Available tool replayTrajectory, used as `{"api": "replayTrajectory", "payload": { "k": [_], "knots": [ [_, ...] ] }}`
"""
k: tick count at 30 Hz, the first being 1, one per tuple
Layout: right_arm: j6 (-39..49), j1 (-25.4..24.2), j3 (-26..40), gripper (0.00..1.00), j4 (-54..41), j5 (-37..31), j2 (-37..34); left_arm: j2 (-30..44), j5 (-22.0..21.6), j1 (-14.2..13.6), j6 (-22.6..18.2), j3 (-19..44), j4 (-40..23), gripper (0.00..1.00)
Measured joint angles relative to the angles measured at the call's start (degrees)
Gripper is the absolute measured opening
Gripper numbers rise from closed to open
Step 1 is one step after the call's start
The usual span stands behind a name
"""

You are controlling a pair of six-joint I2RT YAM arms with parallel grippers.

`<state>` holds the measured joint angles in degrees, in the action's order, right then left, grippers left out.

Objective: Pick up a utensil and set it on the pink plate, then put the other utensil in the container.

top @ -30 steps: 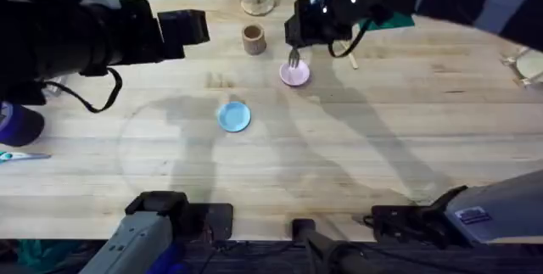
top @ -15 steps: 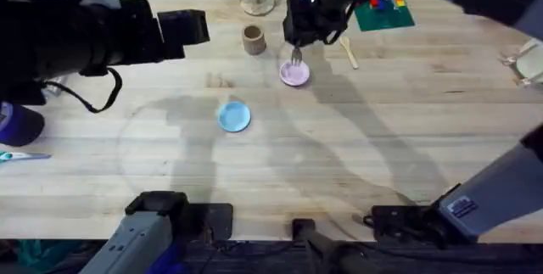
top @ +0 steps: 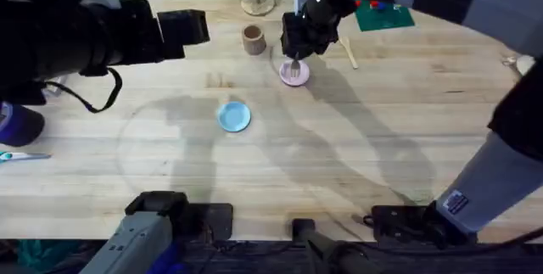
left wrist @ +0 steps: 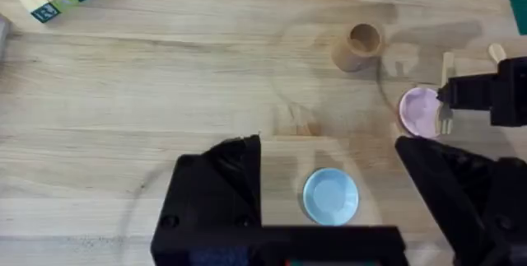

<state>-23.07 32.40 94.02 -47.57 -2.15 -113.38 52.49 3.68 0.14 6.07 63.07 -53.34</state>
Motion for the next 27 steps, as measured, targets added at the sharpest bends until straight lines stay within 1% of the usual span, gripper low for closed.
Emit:
{"api": "replayTrajectory", "payload": {
  "k": [9, 22, 25, 26, 27],
  "knots": [
    [0.0, 0.0, 0.0, 0.033, -0.1, 0.0, -3.2, 0.0, 0.0, 0.0, 0.0, 0.0, 0.0, 0.994],
    [0.0, 0.0, 0.0, 0.036, -0.1, 0.0, -3.3, 0.0, 0.0, 0.0, 0.0, 0.0, 0.0, 0.993],
    [0.0, 0.0, 0.0, 0.089, 0.0, 0.0, -3.3, 0.0, 0.0, 0.0, 0.0, 0.0, 0.0, 0.993],
    [0.0, 0.0, 0.0, 0.131, 0.0, 0.0, -3.3, 0.0, 0.0, 0.0, 0.0, 0.0, 0.0, 0.993],
    [0.0, 0.0, 0.0, 0.195, -0.1, 0.0, -3.3, 0.0, 0.0, 0.0, 0.0, 0.0, 0.0, 0.993]
  ]
}}
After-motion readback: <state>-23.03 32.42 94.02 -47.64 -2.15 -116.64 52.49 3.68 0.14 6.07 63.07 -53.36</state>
